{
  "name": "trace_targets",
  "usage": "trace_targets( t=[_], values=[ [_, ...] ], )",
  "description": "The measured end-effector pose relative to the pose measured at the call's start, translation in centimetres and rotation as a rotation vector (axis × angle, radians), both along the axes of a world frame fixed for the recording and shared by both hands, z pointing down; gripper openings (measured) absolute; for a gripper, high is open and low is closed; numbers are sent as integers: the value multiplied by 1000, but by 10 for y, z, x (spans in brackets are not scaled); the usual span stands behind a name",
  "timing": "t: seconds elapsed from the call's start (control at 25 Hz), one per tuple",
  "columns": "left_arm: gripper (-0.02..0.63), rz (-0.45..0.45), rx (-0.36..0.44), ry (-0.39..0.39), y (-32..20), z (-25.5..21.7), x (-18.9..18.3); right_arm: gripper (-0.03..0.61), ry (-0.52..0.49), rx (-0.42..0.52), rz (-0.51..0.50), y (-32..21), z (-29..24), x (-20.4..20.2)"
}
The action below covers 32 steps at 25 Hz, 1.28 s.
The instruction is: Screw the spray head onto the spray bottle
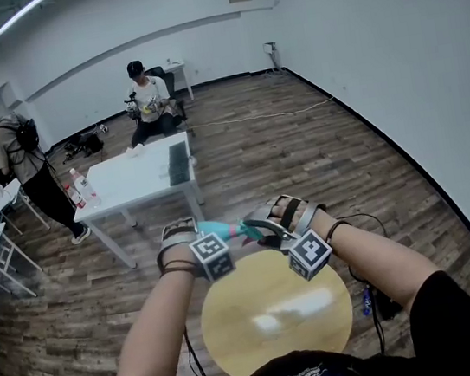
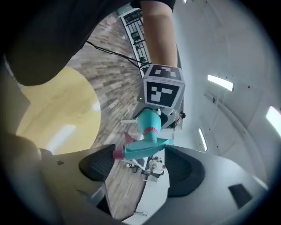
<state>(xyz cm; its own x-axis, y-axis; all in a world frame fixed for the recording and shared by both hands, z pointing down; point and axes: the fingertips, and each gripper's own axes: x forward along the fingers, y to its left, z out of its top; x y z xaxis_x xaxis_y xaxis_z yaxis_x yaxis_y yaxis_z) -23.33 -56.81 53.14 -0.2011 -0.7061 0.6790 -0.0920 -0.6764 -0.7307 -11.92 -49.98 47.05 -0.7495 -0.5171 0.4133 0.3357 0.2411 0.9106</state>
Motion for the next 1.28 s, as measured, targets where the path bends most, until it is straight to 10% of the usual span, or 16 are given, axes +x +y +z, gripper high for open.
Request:
trace_targets(
  t=[0.08,0.16,0.36,0.44,0.52,0.6,0.84,0.92,1.08,1.28],
  values=[
    [456,-3,-6,5,2,-1,-1,373,-14,-68,18,1,0,-1],
    [456,-13,-14,12,3,1,-1,358,-102,-338,77,6,-1,-1],
    [456,-42,-51,81,15,-5,6,339,-543,-1514,326,5,-28,-7],
    [456,-49,-55,99,16,-5,8,342,-713,-1848,378,-4,-44,-5],
    [456,-34,-41,108,13,-6,8,343,-773,-1869,349,-6,-55,-3],
    [456,-24,-39,112,13,-6,5,354,-720,-1666,287,1,-60,-1],
    [456,-5,-69,81,16,2,3,398,-250,-515,99,13,-33,10],
    [456,16,-71,78,19,2,11,332,-162,-345,47,19,-23,3],
    [456,40,-64,66,26,-3,19,104,-324,-570,87,22,-31,-8],
    [456,23,33,-18,14,-2,8,100,-659,-1545,325,-1,-37,-4]
  ],
)
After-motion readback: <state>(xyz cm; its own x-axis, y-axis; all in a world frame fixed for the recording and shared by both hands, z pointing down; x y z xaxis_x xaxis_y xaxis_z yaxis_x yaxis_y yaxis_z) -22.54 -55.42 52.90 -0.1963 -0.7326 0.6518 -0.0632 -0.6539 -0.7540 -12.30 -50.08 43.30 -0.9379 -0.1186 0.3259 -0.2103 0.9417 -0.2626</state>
